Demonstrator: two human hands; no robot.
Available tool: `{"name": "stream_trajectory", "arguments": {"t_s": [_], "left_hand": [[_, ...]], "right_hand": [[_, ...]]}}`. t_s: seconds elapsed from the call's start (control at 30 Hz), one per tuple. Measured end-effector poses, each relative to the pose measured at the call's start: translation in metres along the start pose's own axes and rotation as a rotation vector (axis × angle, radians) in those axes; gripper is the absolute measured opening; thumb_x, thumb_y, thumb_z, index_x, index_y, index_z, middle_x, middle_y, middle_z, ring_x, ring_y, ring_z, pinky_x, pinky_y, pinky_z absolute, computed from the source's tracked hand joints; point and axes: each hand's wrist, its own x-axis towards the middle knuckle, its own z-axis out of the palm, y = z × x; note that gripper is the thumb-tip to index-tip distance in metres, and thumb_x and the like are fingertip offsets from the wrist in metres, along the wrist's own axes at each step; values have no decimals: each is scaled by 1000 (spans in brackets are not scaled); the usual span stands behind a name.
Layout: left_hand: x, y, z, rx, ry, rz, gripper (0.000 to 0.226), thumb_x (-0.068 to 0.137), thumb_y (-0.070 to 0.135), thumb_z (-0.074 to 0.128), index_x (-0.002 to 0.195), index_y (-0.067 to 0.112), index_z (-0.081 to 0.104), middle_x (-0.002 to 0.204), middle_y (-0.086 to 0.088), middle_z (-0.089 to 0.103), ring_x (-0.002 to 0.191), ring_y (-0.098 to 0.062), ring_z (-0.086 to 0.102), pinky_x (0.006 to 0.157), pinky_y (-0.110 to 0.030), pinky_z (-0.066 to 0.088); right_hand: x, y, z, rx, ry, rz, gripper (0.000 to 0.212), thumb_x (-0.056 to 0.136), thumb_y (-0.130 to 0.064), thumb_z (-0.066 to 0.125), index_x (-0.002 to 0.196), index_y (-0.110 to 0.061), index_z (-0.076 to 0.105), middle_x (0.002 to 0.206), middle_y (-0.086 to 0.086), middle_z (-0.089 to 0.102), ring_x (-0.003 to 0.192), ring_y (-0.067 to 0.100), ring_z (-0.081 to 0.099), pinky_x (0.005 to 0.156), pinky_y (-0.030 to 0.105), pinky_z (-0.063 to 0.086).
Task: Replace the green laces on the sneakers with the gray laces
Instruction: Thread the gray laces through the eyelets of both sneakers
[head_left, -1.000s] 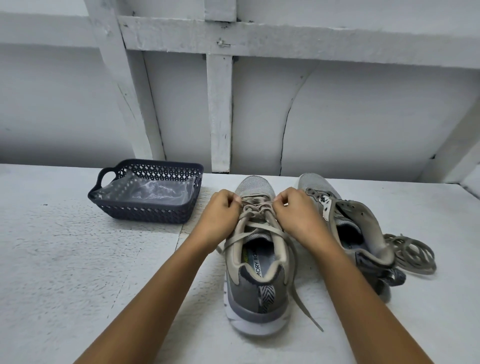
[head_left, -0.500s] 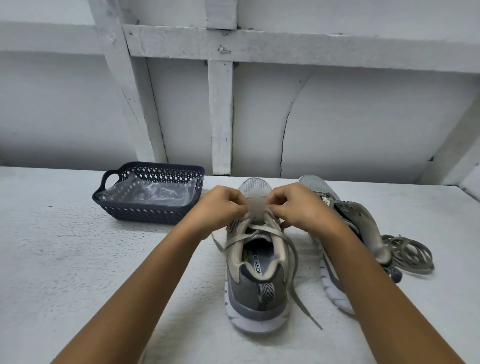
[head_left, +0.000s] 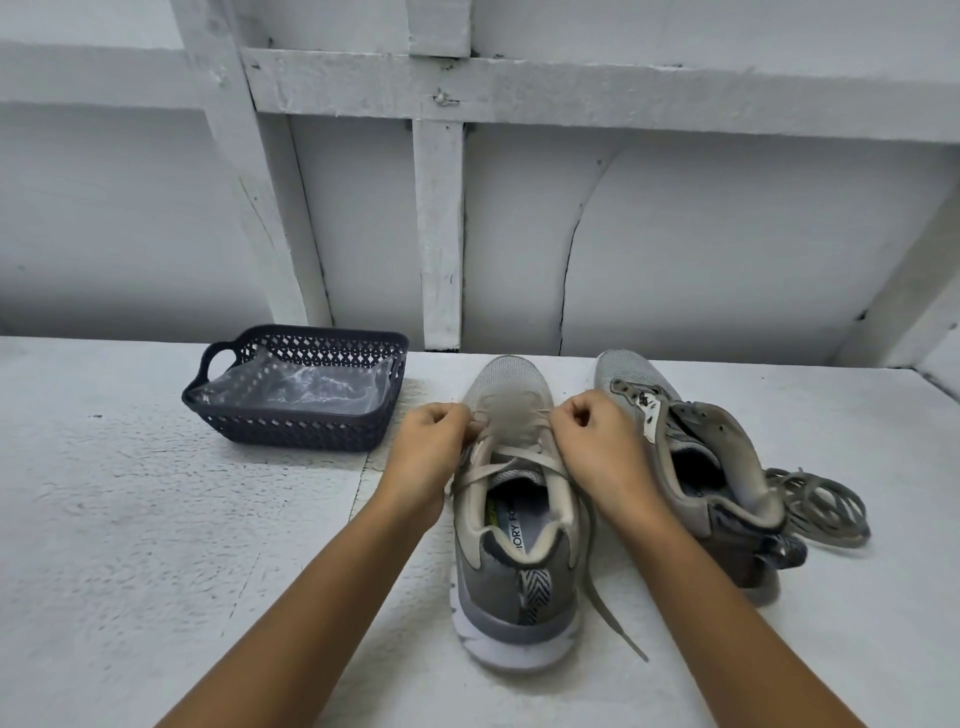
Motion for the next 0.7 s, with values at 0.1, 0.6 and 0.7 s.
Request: {"name": "stream_trajectory", "arguments": {"t_s": [0.1, 0.6, 0.7], "left_hand": [[1, 2, -7, 90, -37, 107, 16, 90, 2, 54, 78, 12, 56, 74, -2, 58, 67, -13, 55, 72, -29, 46], [-7, 35, 2, 715, -185, 278, 20, 89, 22, 62, 69, 22, 58, 66, 6, 56, 56, -5, 47, 49, -19, 36], [-5, 29, 3, 686, -173, 214, 26, 95, 21, 51, 70, 20, 54, 74, -3, 58, 68, -16, 51, 67, -27, 43]], "right_hand": [[1, 4, -1, 60, 1, -40, 7, 88, -12, 57, 86, -19, 54, 72, -8, 53, 74, 14, 51, 66, 23, 36], [12, -22, -19, -166, -314, -187, 8, 89, -20, 61, 82, -19, 65, 76, -2, 62, 76, 16, 60, 78, 40, 52], [10, -16, -12, -334, -251, -182, 11, 96, -23, 48, 88, -20, 54, 99, 5, 59, 98, 22, 56, 72, 24, 31]]}}
